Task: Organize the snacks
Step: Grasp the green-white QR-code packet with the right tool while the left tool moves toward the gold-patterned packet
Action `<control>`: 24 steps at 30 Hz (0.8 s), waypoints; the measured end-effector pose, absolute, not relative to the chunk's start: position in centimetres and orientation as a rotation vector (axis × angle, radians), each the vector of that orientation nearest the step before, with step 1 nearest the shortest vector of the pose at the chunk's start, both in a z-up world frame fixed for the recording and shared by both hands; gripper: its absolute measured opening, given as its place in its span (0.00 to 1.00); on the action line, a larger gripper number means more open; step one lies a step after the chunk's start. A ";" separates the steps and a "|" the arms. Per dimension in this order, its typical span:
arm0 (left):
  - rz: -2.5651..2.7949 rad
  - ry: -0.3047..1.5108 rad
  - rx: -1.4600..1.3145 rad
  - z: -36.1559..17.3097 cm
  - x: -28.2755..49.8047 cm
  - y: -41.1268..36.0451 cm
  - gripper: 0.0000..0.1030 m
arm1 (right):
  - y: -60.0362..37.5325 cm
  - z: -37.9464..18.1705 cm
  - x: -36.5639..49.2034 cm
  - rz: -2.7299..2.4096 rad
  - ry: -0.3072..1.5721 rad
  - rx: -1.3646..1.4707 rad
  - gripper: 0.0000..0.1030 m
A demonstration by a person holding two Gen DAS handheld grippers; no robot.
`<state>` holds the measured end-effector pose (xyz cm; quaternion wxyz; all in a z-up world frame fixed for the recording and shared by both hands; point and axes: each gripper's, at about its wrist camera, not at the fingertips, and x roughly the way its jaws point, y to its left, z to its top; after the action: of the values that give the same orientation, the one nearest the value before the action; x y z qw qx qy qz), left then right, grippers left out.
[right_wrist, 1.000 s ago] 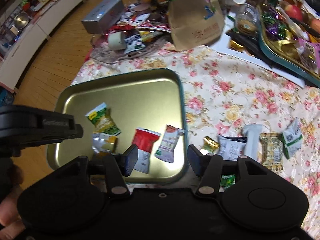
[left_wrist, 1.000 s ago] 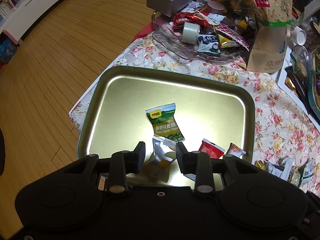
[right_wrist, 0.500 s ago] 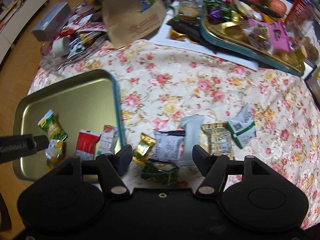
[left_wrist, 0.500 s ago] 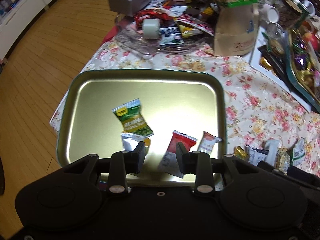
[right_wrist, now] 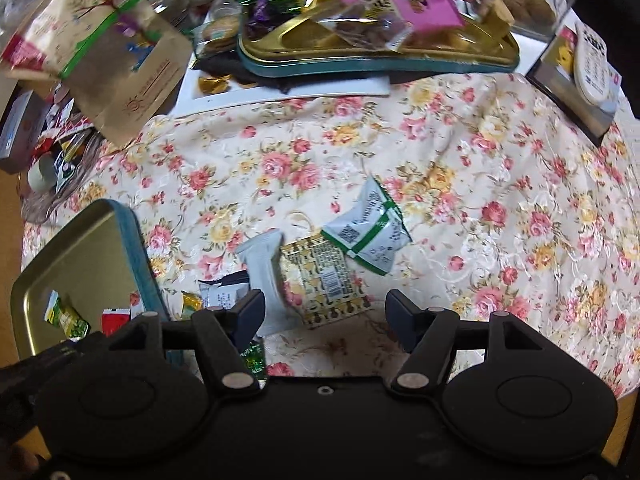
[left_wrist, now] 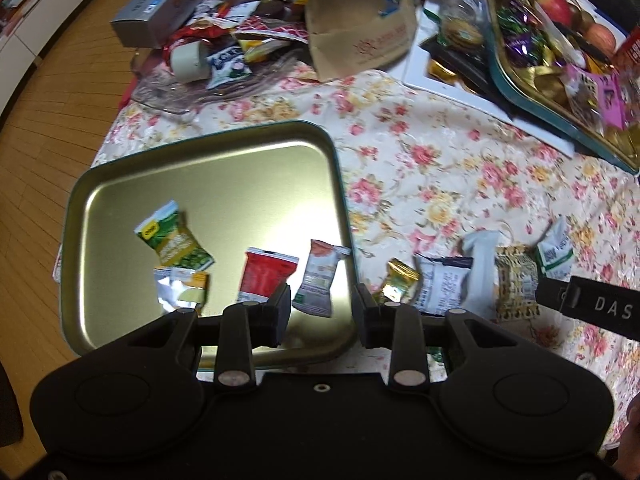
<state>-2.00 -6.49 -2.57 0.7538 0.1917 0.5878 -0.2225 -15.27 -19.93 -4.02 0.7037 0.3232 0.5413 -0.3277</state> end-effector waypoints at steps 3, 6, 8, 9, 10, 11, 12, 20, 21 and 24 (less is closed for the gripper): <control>-0.504 1.298 0.417 -2.7 -2.7 -7.3 0.41 | -20.9 -3.9 -16.5 -0.760 1.193 0.735 0.67; -0.527 1.304 0.409 -2.5 -3.4 -8.1 0.41 | -21.8 -4.3 -17.6 -0.808 1.181 0.745 0.67; -0.540 1.300 0.409 -2.2 -3.8 -8.6 0.41 | -22.4 -4.5 -18.3 -0.833 1.174 0.765 0.65; -0.542 1.297 0.411 -2.2 -4.0 -8.8 0.41 | -22.7 -4.6 -18.6 -0.846 1.168 0.777 0.65; -0.541 1.294 0.412 -2.1 -4.2 -9.0 0.41 | -23.0 -4.7 -18.9 -0.859 1.161 0.788 0.64; -0.541 1.291 0.415 -2.0 -4.3 -9.2 0.41 | -23.4 -4.8 -19.1 -0.874 1.156 0.794 0.64; -0.544 1.290 0.415 -1.9 -4.5 -9.3 0.41 | -23.7 -4.9 -19.3 -0.891 1.147 0.794 0.64; -0.556 1.296 0.393 -1.5 -5.0 -9.3 0.41 | -25.0 -5.6 -19.8 -0.984 0.959 0.856 0.64; -0.554 1.296 0.386 -1.4 -4.9 -9.3 0.41 | -25.2 -5.8 -19.6 -0.978 0.947 0.877 0.64; -0.561 1.293 0.377 -1.1 -5.0 -9.2 0.41 | -25.3 -6.4 -18.6 -0.961 0.939 0.889 0.64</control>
<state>-4.96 -9.22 -1.08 0.7454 0.1724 0.5907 -0.2563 -18.58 -25.35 -6.39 0.6926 0.3981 0.4204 -0.4302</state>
